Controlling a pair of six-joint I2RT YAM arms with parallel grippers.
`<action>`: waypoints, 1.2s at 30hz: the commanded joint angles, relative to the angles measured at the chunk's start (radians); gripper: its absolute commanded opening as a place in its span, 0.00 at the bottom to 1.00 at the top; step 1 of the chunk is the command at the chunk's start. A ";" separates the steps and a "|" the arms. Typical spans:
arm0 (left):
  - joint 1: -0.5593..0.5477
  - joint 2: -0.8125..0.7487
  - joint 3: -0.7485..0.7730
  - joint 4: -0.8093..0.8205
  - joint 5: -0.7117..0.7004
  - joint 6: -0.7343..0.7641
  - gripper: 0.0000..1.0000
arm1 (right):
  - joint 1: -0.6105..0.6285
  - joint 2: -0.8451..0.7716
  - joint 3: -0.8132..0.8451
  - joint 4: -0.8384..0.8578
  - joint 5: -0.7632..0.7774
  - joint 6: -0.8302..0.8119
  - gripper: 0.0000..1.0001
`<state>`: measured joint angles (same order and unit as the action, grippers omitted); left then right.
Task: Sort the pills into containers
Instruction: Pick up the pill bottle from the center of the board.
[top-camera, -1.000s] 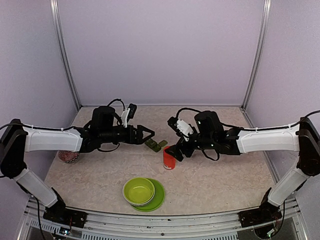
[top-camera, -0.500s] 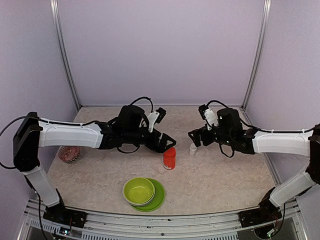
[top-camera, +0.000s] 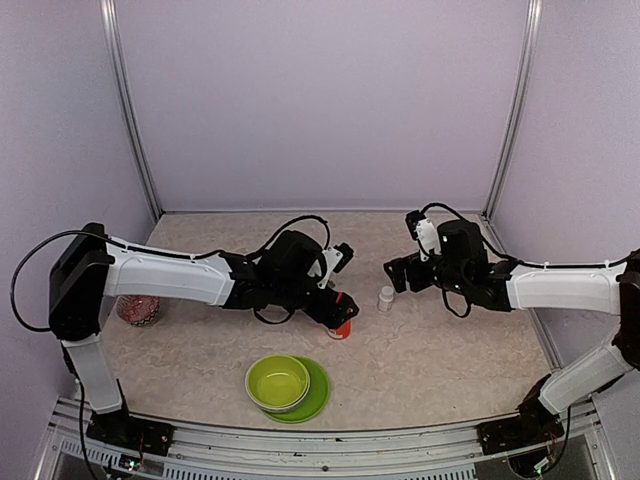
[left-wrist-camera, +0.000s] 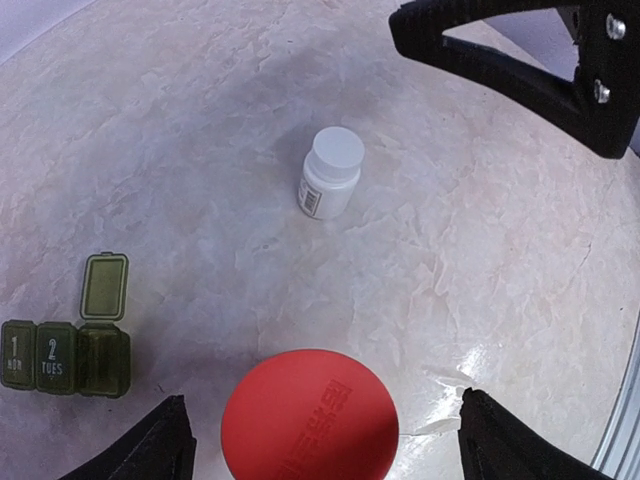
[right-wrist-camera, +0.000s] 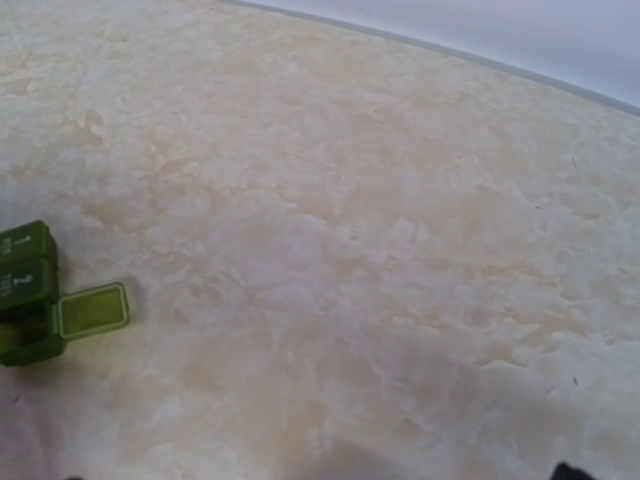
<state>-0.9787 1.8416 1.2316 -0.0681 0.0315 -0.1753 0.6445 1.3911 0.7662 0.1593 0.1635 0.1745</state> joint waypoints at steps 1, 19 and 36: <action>-0.009 0.030 0.040 -0.027 -0.037 0.003 0.87 | -0.011 -0.020 -0.016 0.031 0.018 0.009 1.00; -0.011 0.050 0.057 -0.017 -0.038 0.003 0.47 | -0.015 0.001 -0.019 0.042 0.007 0.002 1.00; -0.011 0.036 0.027 -0.019 -0.036 -0.002 0.59 | -0.017 0.013 -0.024 0.047 -0.004 0.005 1.00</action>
<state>-0.9836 1.8812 1.2667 -0.0940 -0.0071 -0.1749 0.6380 1.3930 0.7544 0.1783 0.1623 0.1768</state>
